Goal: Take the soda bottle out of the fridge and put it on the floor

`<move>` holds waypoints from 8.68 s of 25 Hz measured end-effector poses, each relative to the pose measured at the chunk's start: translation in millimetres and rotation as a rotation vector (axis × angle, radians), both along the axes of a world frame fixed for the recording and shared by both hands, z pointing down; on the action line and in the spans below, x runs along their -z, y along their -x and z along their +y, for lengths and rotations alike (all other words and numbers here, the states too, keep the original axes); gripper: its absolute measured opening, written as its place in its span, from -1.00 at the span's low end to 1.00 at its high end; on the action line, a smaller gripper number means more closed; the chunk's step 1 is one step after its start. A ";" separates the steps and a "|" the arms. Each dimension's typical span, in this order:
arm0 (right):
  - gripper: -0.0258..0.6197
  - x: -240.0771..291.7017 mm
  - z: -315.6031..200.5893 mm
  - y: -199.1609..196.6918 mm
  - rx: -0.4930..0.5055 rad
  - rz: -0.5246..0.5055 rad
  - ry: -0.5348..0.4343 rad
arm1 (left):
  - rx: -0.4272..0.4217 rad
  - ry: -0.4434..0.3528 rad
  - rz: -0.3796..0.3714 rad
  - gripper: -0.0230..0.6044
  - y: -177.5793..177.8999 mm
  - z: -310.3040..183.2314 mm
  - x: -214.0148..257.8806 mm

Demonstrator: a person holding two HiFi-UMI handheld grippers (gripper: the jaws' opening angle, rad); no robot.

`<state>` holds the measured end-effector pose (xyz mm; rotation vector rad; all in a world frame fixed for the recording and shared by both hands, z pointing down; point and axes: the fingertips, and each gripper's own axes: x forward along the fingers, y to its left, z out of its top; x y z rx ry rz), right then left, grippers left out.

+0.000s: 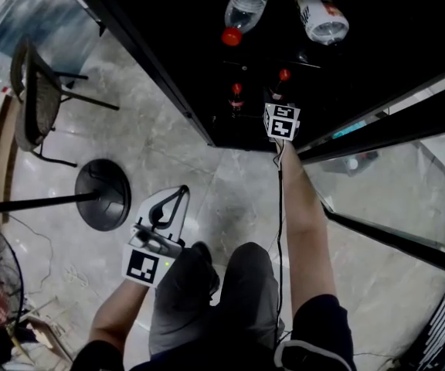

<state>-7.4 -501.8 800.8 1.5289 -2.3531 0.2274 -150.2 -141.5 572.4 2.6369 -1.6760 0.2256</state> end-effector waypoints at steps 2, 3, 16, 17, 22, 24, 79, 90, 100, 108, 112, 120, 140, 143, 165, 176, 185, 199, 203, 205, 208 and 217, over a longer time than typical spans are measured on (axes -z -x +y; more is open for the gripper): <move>0.11 -2.5 -2.3 1.5 0.010 0.018 -0.004 | 0.003 -0.005 -0.004 -0.85 2.4 0.0 -3.0; 0.10 -2.5 -3.3 2.2 0.009 0.013 -0.008 | 0.005 -0.007 -0.005 -0.85 3.2 0.1 -4.6; 0.07 -2.3 3.8 -3.1 -0.007 -0.015 0.011 | 0.010 -0.007 -0.026 -0.85 6.0 5.3 -13.5; 0.07 -2.0 5.1 -3.1 -0.001 -0.012 0.010 | 0.010 -0.009 -0.026 -0.85 6.7 4.8 -13.4; 0.06 12.6 16.3 2.1 0.051 -0.024 -0.018 | 0.012 -0.012 -0.024 -0.85 6.3 2.7 -14.0; 0.07 19.4 24.6 6.1 0.081 -0.013 -0.023 | 0.009 -0.012 -0.020 -0.85 4.6 1.9 -11.5; 0.07 -233.4 296.3 -11.1 0.448 -0.014 0.122 | -0.030 -0.048 -0.069 -0.85 10.0 1.9 -164.2; 0.07 -278.7 292.8 -8.4 0.415 -0.007 0.124 | -0.065 -0.058 -0.089 -0.85 12.6 -0.2 -186.6; 0.07 -278.4 288.4 -10.7 0.385 -0.034 0.057 | -0.088 -0.058 -0.080 -0.85 2.7 -7.9 -200.9; 0.08 -278.1 290.8 -10.5 0.407 -0.046 0.009 | -0.138 -0.044 -0.084 -0.85 -14.6 -16.4 -223.9; 0.08 -278.9 294.3 -11.4 0.413 -0.049 -0.016 | -0.165 -0.034 -0.077 -0.85 -27.1 -20.8 -234.7; 0.10 -278.5 294.0 -9.9 0.437 -0.042 -0.013 | -0.170 -0.022 -0.068 -0.85 -31.5 -34.6 -238.8; 0.07 -203.8 310.8 -31.9 0.466 -0.116 -0.101 | -0.159 -0.036 -0.061 -0.85 -27.3 -36.8 -225.8; -0.02 -182.5 315.3 -35.0 0.481 -0.115 -0.114 | -0.157 -0.034 -0.052 -0.85 -30.1 -37.5 -220.2; -0.86 36.6 313.0 -34.6 0.459 -0.129 -0.179 | -0.155 -0.002 -0.010 -0.85 -38.6 -42.5 -65.7; -0.86 195.1 329.9 -20.1 0.468 -0.159 -0.184 | -0.126 0.010 -0.003 -0.85 -35.7 -25.9 61.1; -0.86 337.1 338.3 -32.9 0.403 -0.135 -0.162 | -0.085 -0.012 -0.013 -0.85 -31.8 -16.3 186.9; -0.86 543.0 356.8 -53.4 0.356 -0.164 -0.225 | -0.002 -0.070 0.000 -0.85 -36.1 -6.5 360.5; -0.86 584.5 358.4 -63.9 0.347 -0.179 -0.246 | 0.021 -0.086 0.002 -0.85 -41.7 -3.7 397.5; -0.86 603.6 363.1 -68.2 0.348 -0.190 -0.249 | 0.028 -0.091 0.008 -0.85 -46.8 1.2 413.1; -0.86 629.7 363.7 -76.1 0.348 -0.191 -0.253 | 0.036 -0.101 0.006 -0.85 -53.6 4.9 433.7; -0.86 692.1 376.7 -95.4 0.328 -0.209 -0.281 | 0.090 -0.120 0.004 -0.85 -54.0 24.4 479.6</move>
